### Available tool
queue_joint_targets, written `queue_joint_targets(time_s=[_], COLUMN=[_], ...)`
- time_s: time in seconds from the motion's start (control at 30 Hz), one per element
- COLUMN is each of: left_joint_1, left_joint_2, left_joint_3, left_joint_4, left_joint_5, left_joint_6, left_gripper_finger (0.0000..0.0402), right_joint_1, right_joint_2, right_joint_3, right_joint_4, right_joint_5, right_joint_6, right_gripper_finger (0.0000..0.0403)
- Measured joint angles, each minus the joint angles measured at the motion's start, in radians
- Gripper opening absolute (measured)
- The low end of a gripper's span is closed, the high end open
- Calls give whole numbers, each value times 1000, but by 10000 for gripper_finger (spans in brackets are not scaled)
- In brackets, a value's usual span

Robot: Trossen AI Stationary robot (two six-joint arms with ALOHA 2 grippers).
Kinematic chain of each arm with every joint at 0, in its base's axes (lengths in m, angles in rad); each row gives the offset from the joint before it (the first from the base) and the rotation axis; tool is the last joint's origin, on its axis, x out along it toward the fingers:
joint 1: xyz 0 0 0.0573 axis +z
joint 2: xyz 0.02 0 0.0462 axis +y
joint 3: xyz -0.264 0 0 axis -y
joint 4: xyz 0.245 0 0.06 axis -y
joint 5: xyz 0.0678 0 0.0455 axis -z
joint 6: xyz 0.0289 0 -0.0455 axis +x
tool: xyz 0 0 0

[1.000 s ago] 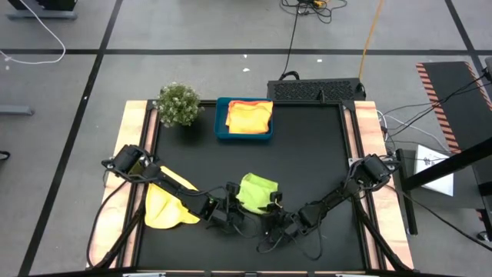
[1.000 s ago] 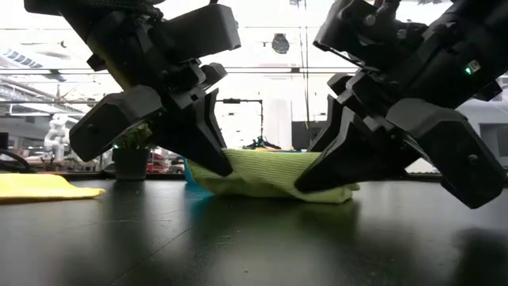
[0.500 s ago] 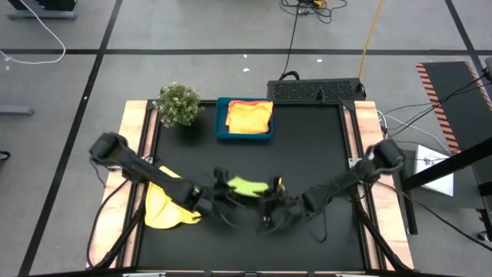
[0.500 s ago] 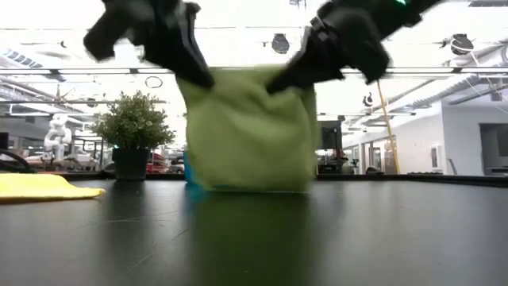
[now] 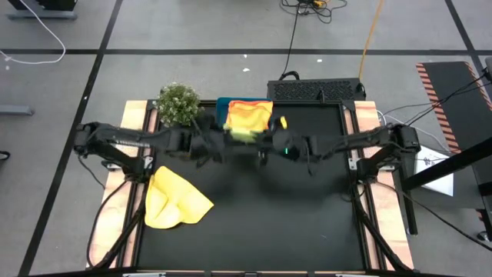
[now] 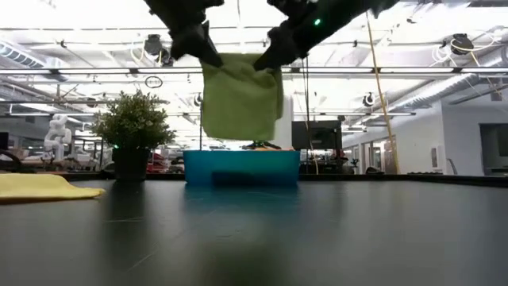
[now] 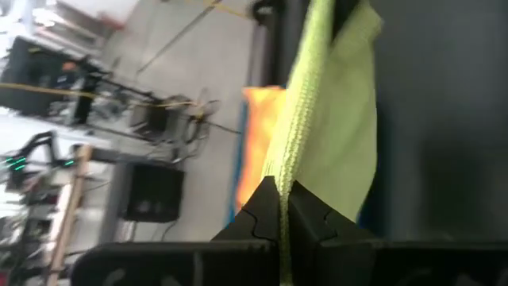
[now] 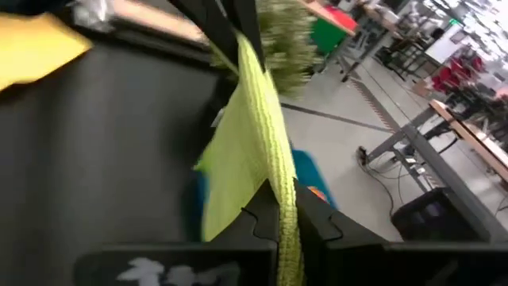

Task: Fold microfiber towels
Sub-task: Put the green microfiber towel into the blue bin

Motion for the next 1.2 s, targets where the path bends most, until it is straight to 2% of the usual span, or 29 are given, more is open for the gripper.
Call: queue_joint_targets(time_s=[0.2,0.33,0.53,0.77,1.03,1.2], left_joint_1=[253,412,541,580,559,515], left_joint_2=[1,28,78,194,241,214], left_joint_3=[0,2,2,1,-2,-2], left_joint_4=[159,241,415,585,500,437], left_joint_5=[166,342,512,512,424,388], left_joint_6=[153,216,264,391,371,382], left_gripper_finger=[4,3,3,4,2,2], right_joint_1=[-239,-363,-495,-577,-546,-489], right_joint_2=[1,2,3,41,178,191], right_joint_3=[0,3,2,0,0,-1], right_joint_4=[84,100,153,183,195,192], right_joint_5=[-237,-308,-454,-450,-433,-414], right_joint_6=[-46,-71,-98,-100,-143,-185], right_gripper_finger=[0,0,0,0,0,0])
